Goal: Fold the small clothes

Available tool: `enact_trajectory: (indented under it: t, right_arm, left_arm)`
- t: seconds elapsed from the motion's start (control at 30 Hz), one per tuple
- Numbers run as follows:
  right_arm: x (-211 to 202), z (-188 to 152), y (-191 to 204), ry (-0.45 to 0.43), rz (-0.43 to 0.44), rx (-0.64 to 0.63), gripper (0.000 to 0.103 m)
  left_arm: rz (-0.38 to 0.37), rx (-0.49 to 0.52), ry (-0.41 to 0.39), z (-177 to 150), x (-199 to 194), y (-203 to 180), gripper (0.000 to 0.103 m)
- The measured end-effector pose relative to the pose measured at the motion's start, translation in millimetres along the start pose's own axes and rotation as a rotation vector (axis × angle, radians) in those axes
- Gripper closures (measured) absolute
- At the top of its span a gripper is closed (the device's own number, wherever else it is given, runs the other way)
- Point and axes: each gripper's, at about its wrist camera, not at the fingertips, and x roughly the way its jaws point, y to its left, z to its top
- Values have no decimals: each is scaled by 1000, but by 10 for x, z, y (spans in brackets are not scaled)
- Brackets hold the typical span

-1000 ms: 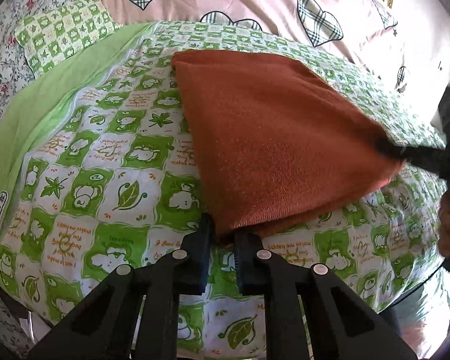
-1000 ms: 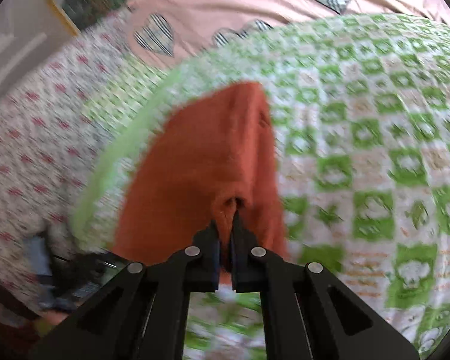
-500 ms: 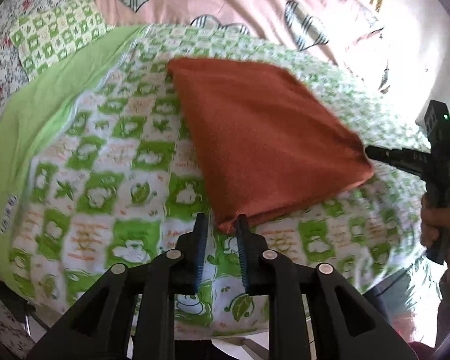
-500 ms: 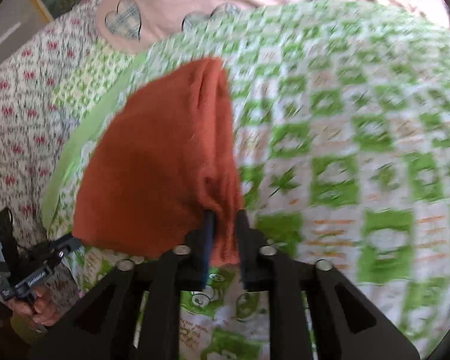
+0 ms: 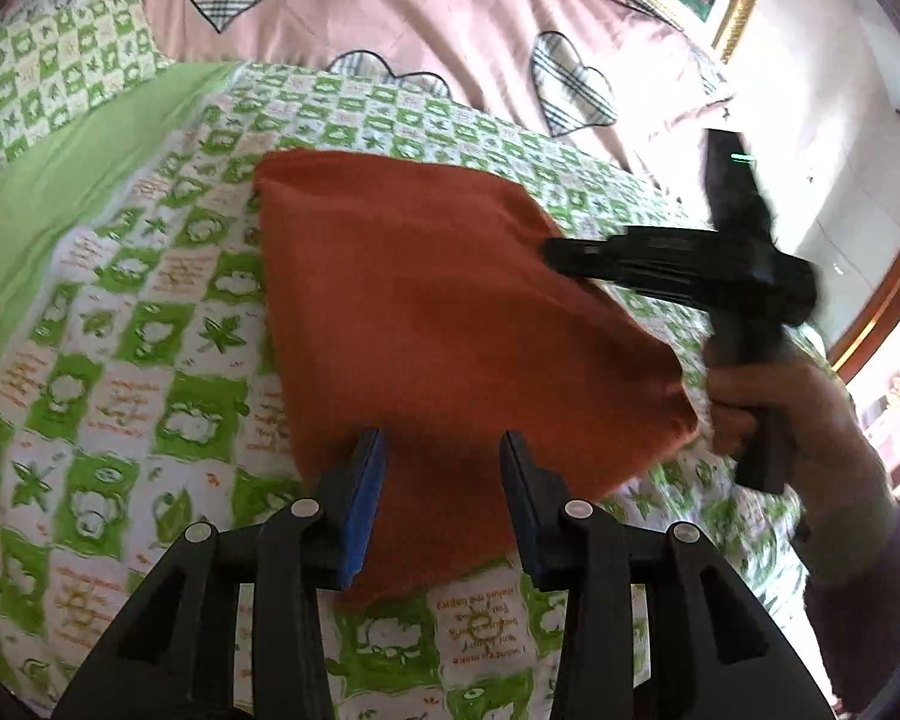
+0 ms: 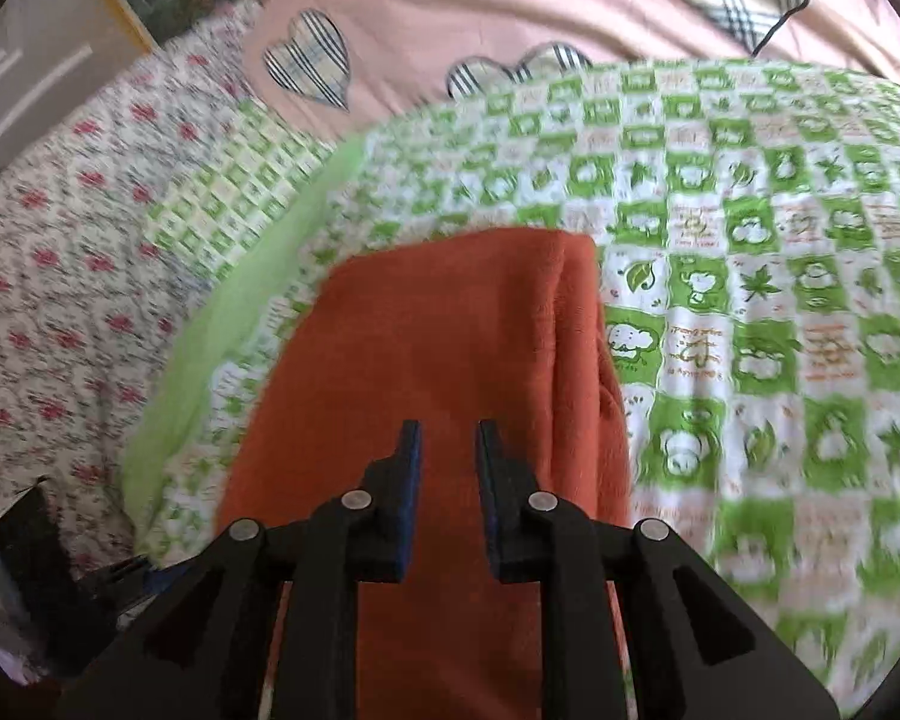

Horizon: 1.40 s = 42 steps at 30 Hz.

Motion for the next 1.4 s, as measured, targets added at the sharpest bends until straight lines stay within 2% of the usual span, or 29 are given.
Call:
enact_trajectory:
  t: [0.07, 0.13, 0.2, 0.33, 0.4, 0.53, 0.6, 0.7, 0.8, 0.93, 1.4]
  right_arm:
    - [114, -8, -139, 9, -35, 18, 93]
    - [169, 10, -274, 4, -28, 54, 103]
    - [174, 23, -356, -6, 0, 86, 103]
    - [30, -53, -313, -33, -18, 92, 103]
    - [-123, -126, -264, -52, -8, 105, 99]
    - [-412, -351, -63, -64, 20, 43, 99]
    - [-480, -515, 0, -40, -5, 9, 99]
    - [-494, -870, -58, 13, -98, -23, 99]
    - [-482, -1043, -200, 7, -92, 9, 102]
    - [-483, -1034, -163, -9, -129, -9, 103]
    - [-600, -1209, -133, -40, -147, 3, 103]
  left_arm:
    - [-2, 24, 34, -82, 93, 18, 63]
    - [31, 43, 47, -166, 209, 51, 71]
    - [23, 29, 33, -164, 203, 75, 71]
    - [27, 18, 44, -131, 198, 77, 71]
    - [30, 12, 42, -149, 172, 73, 70]
    - [37, 3, 38, -180, 138, 42, 70]
    - [45, 8, 36, -197, 125, 22, 69]
    - [52, 2, 30, -227, 105, 16, 69]
    - [67, 3, 29, -251, 115, -5, 69]
    - [94, 19, 26, -286, 103, -64, 69]
    - [149, 40, 31, -372, 58, -125, 68]
